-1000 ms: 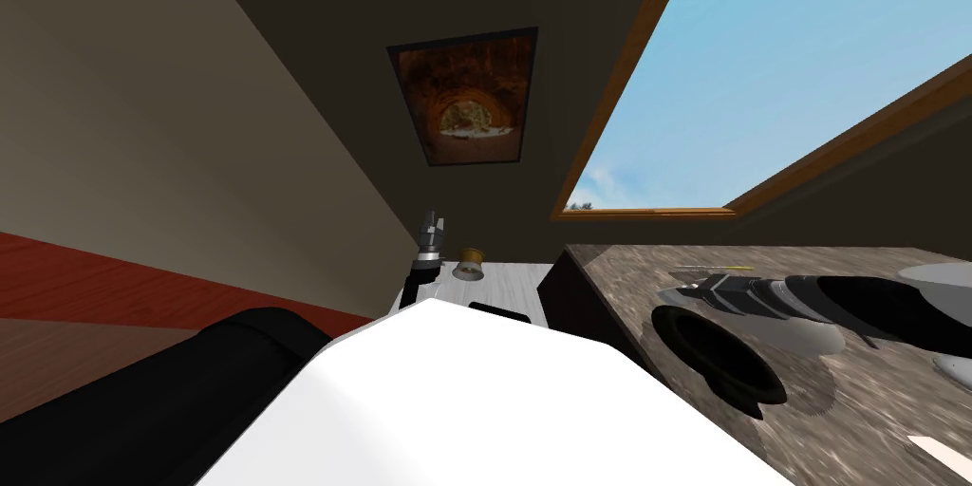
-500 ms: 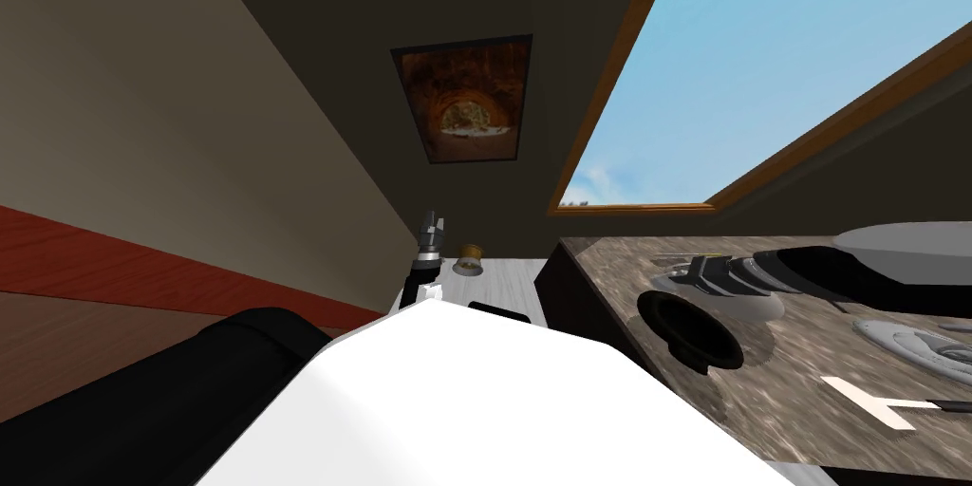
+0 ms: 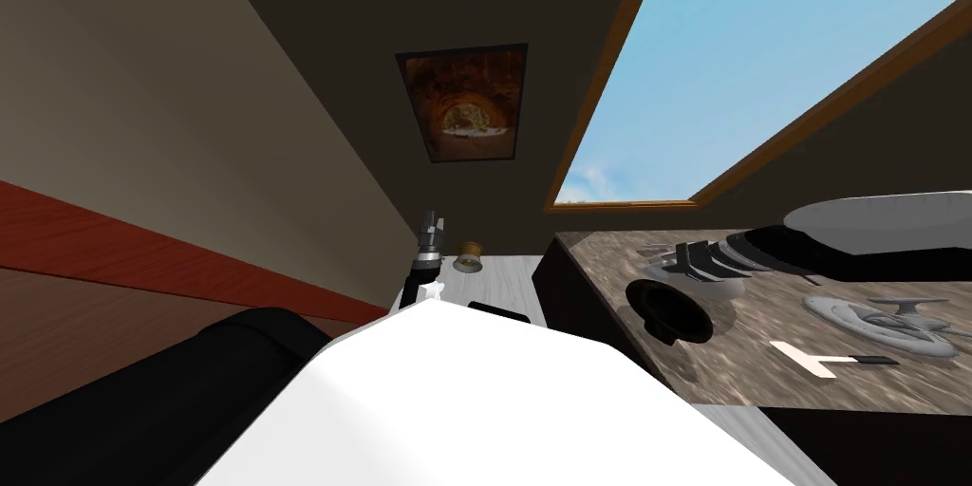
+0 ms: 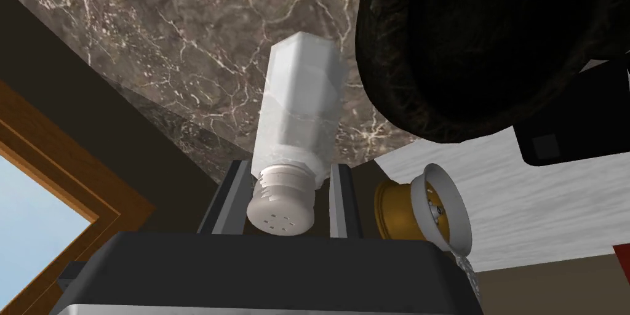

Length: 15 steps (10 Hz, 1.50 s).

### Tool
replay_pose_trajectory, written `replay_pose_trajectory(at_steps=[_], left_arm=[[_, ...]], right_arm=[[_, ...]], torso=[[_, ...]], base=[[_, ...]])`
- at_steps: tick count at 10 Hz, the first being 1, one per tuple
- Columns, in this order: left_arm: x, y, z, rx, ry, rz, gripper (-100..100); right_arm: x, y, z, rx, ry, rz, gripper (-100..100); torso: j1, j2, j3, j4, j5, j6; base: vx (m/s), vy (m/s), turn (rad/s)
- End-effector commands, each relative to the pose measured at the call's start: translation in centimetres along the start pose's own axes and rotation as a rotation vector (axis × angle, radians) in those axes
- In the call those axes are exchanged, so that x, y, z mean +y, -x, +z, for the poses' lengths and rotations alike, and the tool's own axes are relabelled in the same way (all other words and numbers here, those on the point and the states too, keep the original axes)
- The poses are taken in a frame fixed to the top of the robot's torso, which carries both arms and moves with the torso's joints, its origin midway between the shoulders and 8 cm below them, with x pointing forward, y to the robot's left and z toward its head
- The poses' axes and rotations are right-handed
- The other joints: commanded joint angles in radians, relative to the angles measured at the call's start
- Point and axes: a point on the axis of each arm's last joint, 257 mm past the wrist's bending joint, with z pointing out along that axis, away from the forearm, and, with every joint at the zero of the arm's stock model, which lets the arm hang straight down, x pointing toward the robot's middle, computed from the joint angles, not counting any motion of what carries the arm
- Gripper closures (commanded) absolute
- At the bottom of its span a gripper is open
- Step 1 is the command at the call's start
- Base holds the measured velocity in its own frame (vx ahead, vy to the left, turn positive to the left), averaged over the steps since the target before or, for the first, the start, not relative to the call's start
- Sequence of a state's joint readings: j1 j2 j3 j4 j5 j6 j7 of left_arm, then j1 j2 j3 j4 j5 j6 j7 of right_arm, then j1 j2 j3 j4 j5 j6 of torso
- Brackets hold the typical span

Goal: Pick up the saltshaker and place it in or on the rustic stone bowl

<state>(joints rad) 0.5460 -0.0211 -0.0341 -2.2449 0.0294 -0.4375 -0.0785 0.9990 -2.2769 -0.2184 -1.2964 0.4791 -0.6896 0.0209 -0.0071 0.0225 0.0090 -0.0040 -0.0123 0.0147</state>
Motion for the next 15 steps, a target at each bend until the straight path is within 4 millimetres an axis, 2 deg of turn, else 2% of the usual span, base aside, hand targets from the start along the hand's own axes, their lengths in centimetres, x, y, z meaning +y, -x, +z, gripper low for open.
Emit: replay_pose_trajectory(at_steps=[1,3,7,15], left_arm=[[0.0,0.0,0.0,0.0,0.0,0.0,0],[0.0,0.0,0.0,0.0,0.0,0.0,0],[0.0,0.0,0.0,0.0,0.0,0.0,0],[0.0,0.0,0.0,0.0,0.0,0.0,0]], right_arm=[[-0.7,1.1,-0.5,0.016,-0.002,-0.071,100],[-1.9,2.9,-1.1,0.039,-0.008,-0.173,100],[-2.6,5.4,-1.8,0.081,0.005,-0.328,100],[-1.6,9.9,-2.3,0.175,0.099,-0.652,100]], torso=[[0.0,0.0,0.0,0.0,0.0,0.0],[0.0,0.001,0.001,0.0,0.0,-0.001],[-0.001,-0.003,-0.002,-0.001,0.0,-0.001],[-0.005,-0.006,-0.004,-0.003,-0.001,-0.002]], base=[[-0.108,0.008,-0.034],[-0.11,-0.009,-0.018],[-0.063,-0.018,0.02],[-0.044,-0.063,0.061]])
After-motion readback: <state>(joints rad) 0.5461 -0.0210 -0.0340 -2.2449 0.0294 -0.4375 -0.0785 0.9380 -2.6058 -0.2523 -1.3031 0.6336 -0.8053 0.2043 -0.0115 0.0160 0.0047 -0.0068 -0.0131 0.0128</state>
